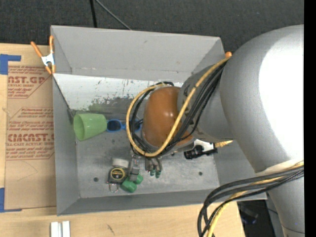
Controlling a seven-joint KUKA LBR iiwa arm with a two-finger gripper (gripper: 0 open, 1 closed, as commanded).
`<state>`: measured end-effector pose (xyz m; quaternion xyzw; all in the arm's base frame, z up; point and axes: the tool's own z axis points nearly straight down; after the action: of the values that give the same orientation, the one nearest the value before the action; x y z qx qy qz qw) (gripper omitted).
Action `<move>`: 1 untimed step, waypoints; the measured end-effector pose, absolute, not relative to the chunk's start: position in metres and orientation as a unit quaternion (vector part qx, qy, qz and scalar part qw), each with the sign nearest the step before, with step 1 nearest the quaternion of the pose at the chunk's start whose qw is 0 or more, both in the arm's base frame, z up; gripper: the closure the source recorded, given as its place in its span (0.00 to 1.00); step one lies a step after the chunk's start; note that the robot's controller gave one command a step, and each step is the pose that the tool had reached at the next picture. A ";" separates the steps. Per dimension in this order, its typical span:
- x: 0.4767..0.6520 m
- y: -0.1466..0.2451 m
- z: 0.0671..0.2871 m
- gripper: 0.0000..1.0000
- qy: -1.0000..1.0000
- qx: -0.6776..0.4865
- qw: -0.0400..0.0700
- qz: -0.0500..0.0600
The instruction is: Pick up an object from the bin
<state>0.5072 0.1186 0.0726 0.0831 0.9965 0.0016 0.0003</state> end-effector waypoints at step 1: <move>0.508 0.117 0.071 0.00 0.996 0.084 0.003 0.001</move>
Offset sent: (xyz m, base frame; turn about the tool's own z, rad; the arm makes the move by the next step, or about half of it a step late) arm 0.0000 0.0000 0.0000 0.0000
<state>0.5078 0.1174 0.0715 0.0837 0.9965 0.0011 0.0026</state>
